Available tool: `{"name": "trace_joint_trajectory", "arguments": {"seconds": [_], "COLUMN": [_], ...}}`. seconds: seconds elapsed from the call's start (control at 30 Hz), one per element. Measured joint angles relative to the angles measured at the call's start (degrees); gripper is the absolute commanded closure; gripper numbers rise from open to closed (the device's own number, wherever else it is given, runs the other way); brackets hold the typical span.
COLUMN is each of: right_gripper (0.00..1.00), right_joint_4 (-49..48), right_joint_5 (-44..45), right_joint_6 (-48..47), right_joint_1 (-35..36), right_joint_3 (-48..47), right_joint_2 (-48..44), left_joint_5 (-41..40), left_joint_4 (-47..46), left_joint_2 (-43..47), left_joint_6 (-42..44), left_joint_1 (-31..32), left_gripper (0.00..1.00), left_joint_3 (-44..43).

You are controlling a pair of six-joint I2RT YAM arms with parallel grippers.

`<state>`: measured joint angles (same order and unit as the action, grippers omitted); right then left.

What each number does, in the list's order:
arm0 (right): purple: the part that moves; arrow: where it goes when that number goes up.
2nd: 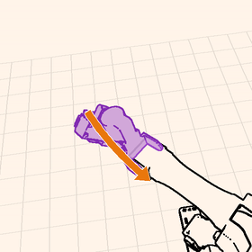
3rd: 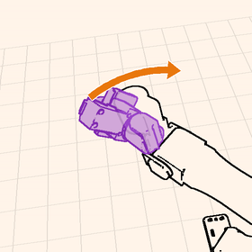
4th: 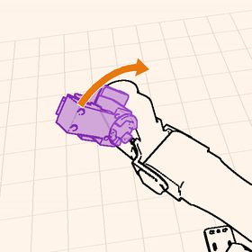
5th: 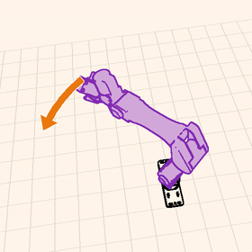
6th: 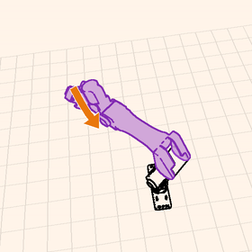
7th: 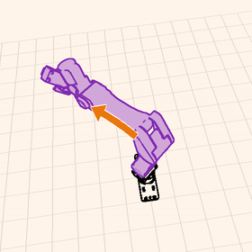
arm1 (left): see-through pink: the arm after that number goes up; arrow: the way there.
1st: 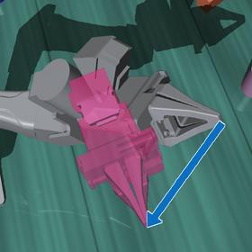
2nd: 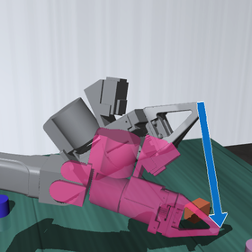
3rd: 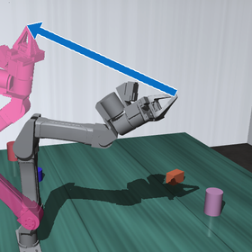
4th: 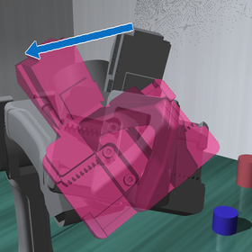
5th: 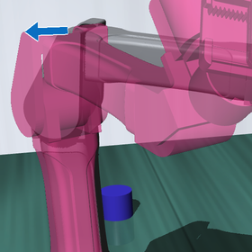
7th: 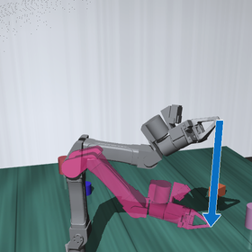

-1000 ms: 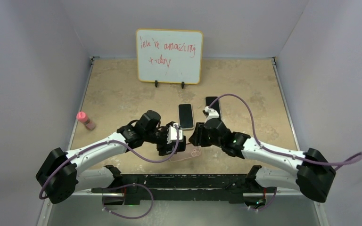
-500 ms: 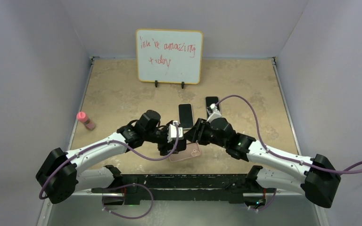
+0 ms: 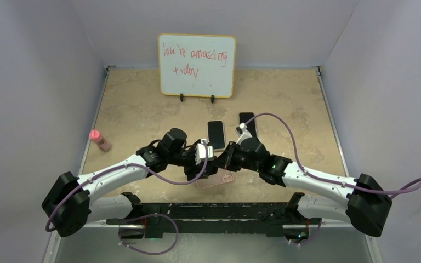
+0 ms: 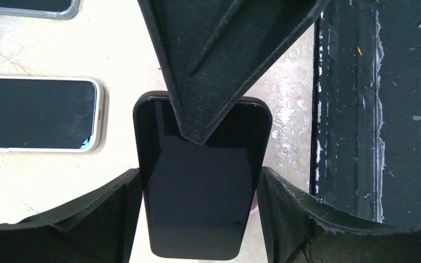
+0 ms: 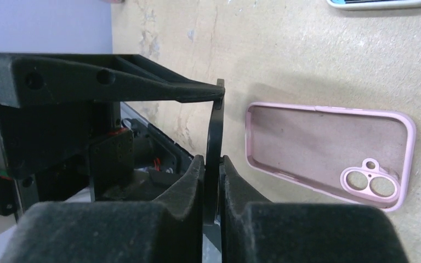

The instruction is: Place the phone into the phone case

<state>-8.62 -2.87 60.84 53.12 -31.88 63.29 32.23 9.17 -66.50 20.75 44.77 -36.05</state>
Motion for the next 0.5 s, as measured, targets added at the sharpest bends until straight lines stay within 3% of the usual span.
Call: {"name": "trace_joint_trajectory", "arguments": {"seconds": [0.13, 0.17, 0.2, 0.23, 0.5], "right_gripper": [1.0, 1.0, 1.0, 1.0, 1.0], "right_joint_4": [-0.1, -0.1, 0.0, 0.1, 6.2], "right_joint_5": [0.5, 0.7, 0.8, 0.9, 1.6], "right_joint_6": [0.6, 0.6, 0.6, 0.6, -6.2], "right_joint_1": [0.0, 0.0, 0.0, 0.0, -0.5], "right_joint_3": [0.0, 0.1, 0.2, 0.4, 0.7], "right_joint_2": [0.0, -0.1, -0.4, -0.8, -6.4], "left_joint_5": [-1.3, -1.5, -1.6, -1.6, -4.3], "left_joint_4": [-1.0, -1.1, -1.3, -1.4, -1.2], "left_joint_2": [-0.1, -0.1, -0.1, -0.1, 2.3], "left_joint_6": [-0.3, -0.4, -0.6, -0.7, -5.3], "left_joint_1": [0.1, 0.2, 0.3, 0.3, 0.3], "left_gripper": [0.5, 0.42, 0.23, 0.17, 0.07], "left_joint_3": [0.2, 0.2, 0.2, 0.2, 0.2]}}
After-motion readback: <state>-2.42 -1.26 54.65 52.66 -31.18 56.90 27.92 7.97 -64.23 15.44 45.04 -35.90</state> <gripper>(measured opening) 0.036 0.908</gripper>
